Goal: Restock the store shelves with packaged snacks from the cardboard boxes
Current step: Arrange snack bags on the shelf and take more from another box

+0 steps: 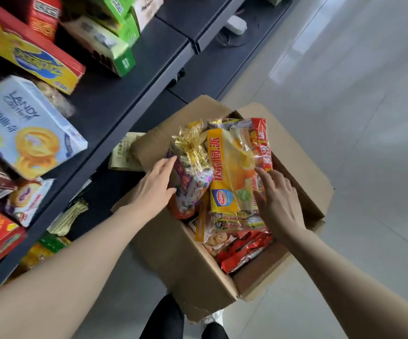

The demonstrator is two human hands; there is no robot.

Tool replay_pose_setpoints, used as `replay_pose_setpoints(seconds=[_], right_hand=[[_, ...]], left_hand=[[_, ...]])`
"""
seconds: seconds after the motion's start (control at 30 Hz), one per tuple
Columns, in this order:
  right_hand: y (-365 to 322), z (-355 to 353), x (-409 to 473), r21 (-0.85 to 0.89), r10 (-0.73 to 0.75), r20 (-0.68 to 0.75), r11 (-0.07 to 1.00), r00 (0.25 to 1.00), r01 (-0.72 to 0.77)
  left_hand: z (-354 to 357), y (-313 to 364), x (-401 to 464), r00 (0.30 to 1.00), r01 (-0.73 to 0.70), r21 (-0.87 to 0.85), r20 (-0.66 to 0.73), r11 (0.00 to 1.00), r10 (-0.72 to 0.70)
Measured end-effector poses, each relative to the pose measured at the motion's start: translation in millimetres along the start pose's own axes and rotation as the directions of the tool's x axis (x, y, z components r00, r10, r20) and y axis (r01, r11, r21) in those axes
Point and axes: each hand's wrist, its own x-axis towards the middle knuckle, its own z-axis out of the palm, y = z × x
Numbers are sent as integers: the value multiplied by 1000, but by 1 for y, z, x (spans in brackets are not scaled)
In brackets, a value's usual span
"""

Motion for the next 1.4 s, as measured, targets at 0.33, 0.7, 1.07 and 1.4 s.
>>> replay_pose_setpoints(seconds=[0.33, 0.7, 1.07, 1.4], right_hand=[[5, 24, 52, -52, 118, 39, 992, 992, -116], [12, 30, 63, 231, 336, 240, 891, 911, -390], [1, 19, 74, 302, 505, 263, 766, 822, -567], [-56, -17, 59, 343, -22, 501, 923, 865, -176]], left_hand=[[-3, -22, 94, 971, 52, -135, 237, 990, -19], [3, -37, 113, 973, 78, -274, 232, 959, -13], [-3, -39, 61, 988, 35, -411, 151, 911, 30], [-24, -16, 17, 981, 194, -594, 106, 781, -164]])
